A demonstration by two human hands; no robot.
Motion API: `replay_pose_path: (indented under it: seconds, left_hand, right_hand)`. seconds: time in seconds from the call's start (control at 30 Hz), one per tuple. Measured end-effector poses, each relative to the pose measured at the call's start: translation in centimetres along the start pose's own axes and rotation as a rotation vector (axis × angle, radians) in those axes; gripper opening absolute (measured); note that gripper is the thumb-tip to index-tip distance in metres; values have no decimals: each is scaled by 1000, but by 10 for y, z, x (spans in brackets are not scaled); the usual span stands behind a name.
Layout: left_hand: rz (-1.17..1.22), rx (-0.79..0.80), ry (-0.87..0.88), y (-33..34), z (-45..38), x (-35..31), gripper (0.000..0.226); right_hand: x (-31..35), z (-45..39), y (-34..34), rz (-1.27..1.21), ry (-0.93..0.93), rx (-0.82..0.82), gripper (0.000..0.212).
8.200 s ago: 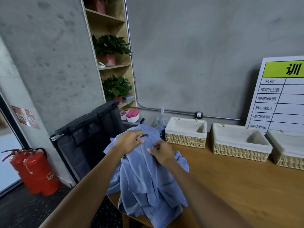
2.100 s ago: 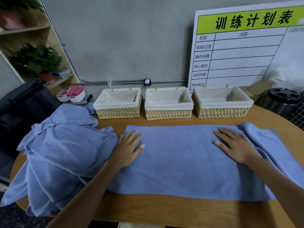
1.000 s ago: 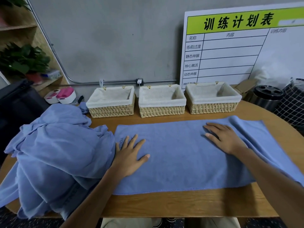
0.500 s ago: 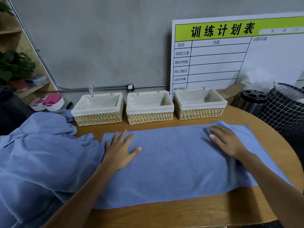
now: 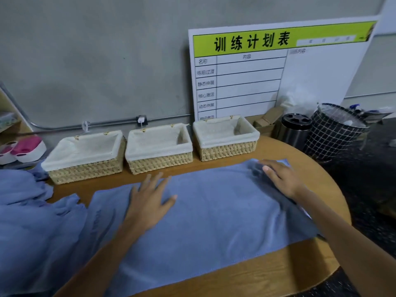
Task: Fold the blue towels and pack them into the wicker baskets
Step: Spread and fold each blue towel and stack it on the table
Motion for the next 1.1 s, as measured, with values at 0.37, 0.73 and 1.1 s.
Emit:
replay_pose_path:
  seconds: [0.37, 0.73, 1.1]
  left_hand:
    - [-51, 197, 238, 52, -57, -116, 112]
    - [-46, 212, 272, 46, -58, -160, 96]
    - [117, -93, 6, 17, -35, -67, 79]
  right_hand:
    - [-58, -12, -14, 71, 101, 145, 65]
    - [-55, 15, -11, 262, 124, 157, 55]
    - [-39, 30, -9, 398, 221, 283, 113]
Point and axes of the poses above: each hand's wrist, its own z-axis away from the middle knuckle, its own y-axis out of the palm, x = y × z, the point moved 3 cm from there along -z, towards the middle knuckle, and after that the axes turned 15 degrees about x, right-handed, at the moved point
